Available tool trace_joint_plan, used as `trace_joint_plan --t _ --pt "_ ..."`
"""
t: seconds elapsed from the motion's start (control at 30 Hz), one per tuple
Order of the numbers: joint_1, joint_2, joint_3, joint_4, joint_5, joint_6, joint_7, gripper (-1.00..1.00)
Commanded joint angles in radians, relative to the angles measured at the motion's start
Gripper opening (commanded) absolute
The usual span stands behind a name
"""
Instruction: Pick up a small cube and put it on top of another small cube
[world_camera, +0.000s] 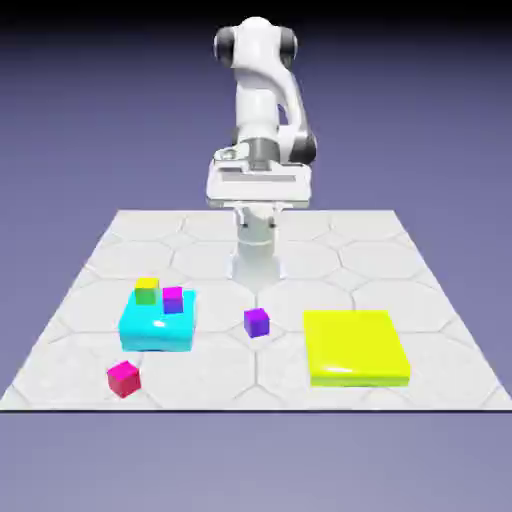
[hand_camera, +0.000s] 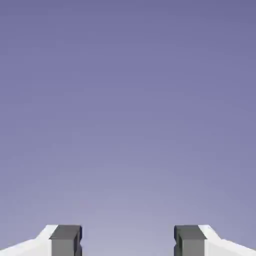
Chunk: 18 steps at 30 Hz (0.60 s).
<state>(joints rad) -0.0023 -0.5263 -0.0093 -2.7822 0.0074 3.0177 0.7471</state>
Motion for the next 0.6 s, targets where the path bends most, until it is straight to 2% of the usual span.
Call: trace_joint_plan --t 0.0,0.57 --pt "-0.012 0.036 -0.008 0.023 0.006 -0.016 0.005 0.00" --pt "-0.213 0.652 -0.139 0.415 0.111 -0.288 0.091 0.00"
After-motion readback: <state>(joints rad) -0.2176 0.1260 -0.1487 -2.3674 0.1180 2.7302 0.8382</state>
